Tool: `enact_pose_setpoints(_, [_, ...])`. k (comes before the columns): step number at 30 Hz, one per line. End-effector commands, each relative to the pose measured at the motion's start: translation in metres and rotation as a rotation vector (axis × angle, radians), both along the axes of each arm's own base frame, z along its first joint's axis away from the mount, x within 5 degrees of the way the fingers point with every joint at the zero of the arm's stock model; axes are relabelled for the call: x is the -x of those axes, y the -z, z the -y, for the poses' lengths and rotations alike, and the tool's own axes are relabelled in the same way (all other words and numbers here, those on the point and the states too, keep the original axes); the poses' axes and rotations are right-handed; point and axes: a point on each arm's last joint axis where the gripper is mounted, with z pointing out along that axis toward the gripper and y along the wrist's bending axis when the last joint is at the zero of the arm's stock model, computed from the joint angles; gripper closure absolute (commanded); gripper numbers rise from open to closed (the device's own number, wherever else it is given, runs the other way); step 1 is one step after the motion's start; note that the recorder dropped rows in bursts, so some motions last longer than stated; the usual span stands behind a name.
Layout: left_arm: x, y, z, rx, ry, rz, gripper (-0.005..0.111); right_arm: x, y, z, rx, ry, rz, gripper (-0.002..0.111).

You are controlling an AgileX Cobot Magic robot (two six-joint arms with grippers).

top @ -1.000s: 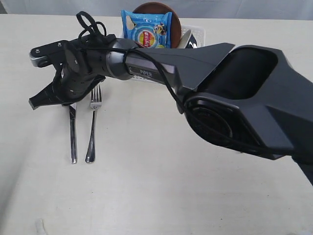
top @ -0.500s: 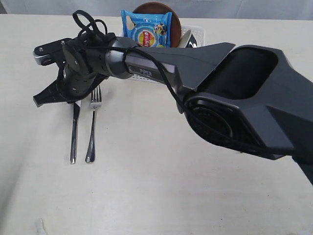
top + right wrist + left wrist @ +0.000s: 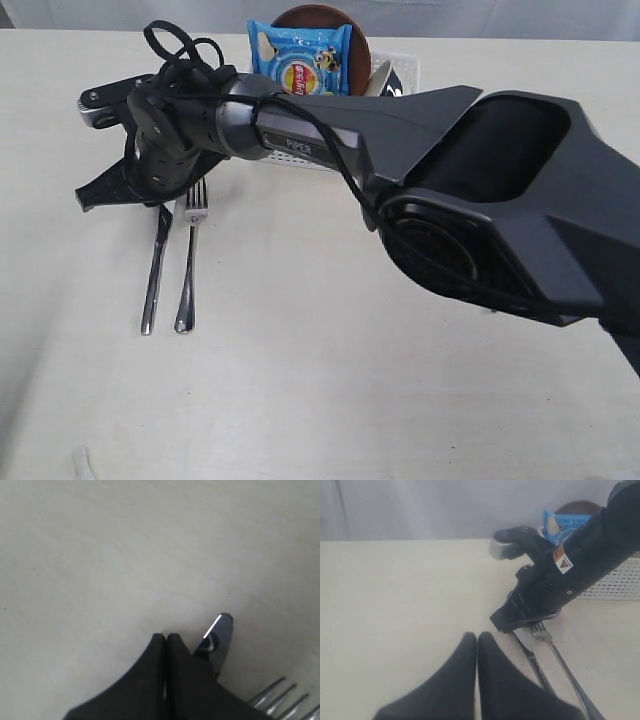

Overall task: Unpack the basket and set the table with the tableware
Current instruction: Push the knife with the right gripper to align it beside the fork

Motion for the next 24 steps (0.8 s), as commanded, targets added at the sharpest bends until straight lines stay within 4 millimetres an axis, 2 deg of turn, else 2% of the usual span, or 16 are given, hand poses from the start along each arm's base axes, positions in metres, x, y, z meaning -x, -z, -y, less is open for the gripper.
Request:
enact_pose_setpoints(1, [0.000, 0.001, 0.000, 0.000, 0.007, 0.002, 0.107, 0.000, 0.007, 0.006, 0.067, 0.010, -0.010, 0.109])
enact_pose_setpoints(10, [0.000, 0.001, 0.000, 0.000, 0.007, 0.002, 0.107, -0.001, -0.001, 0.003, 0.032, 0.007, 0.011, 0.109])
enact_pose_setpoints(13, [0.000, 0.001, 0.000, 0.000, 0.007, 0.002, 0.107, -0.002, -0.020, 0.002, -0.011, 0.007, 0.039, 0.109])
enact_pose_setpoints(20, [0.000, 0.001, 0.000, 0.002, 0.007, 0.001, 0.107, 0.000, -0.087, 0.005, -0.094, -0.047, 0.158, 0.109])
enact_pose_setpoints(24, [0.000, 0.001, 0.000, 0.002, 0.007, 0.001, 0.107, 0.003, -0.102, 0.013, -0.048, -0.053, 0.164, 0.109])
